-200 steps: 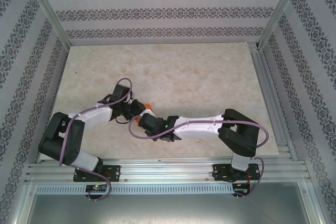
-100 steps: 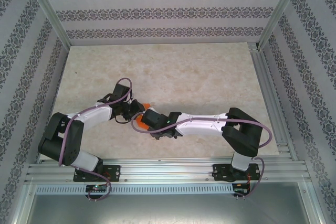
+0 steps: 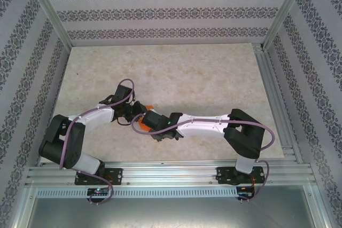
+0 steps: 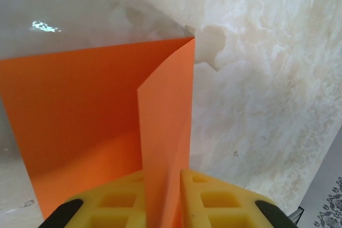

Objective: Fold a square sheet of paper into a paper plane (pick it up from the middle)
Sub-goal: Fourth fold the wing at the center of the table.

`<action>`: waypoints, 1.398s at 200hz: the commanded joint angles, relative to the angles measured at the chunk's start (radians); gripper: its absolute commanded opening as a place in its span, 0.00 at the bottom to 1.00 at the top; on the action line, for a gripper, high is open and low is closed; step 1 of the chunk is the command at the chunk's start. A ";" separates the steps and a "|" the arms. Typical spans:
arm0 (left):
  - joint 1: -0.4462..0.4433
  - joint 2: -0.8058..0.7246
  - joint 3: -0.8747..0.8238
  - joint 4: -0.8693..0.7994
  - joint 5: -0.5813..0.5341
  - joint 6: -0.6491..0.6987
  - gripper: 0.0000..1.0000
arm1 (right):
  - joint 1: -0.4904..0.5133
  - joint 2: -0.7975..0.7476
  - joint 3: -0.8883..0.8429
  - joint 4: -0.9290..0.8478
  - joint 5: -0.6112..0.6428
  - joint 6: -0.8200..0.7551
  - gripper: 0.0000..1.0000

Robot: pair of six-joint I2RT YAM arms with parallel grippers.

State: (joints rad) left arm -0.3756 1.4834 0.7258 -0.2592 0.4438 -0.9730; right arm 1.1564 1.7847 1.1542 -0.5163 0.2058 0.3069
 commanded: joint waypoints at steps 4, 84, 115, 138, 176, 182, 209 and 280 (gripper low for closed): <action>-0.006 0.005 0.032 -0.018 0.013 0.014 0.21 | 0.003 -0.053 -0.017 0.052 -0.046 -0.012 0.37; -0.005 0.005 0.025 -0.011 0.021 0.005 0.20 | 0.009 0.057 0.050 -0.046 0.010 -0.026 0.37; -0.006 0.003 0.032 -0.024 0.026 0.014 0.20 | 0.029 0.077 0.081 -0.061 0.049 -0.027 0.40; -0.005 -0.001 0.035 -0.036 0.026 0.019 0.20 | 0.027 0.119 0.118 -0.112 0.110 -0.023 0.32; -0.006 -0.002 0.034 -0.038 0.026 0.020 0.20 | 0.023 0.111 0.117 -0.113 0.113 -0.011 0.26; -0.005 -0.002 0.034 -0.038 0.025 0.020 0.20 | 0.021 0.111 0.115 -0.112 0.113 -0.008 0.26; -0.006 0.003 0.040 -0.040 0.024 0.022 0.20 | 0.021 0.112 0.116 -0.114 0.115 -0.004 0.24; -0.005 -0.001 0.041 -0.041 0.023 0.017 0.21 | 0.016 0.111 0.116 -0.095 0.082 0.001 0.05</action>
State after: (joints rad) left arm -0.3756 1.4834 0.7444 -0.2798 0.4595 -0.9730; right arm 1.1820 1.8900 1.2503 -0.6209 0.2863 0.2935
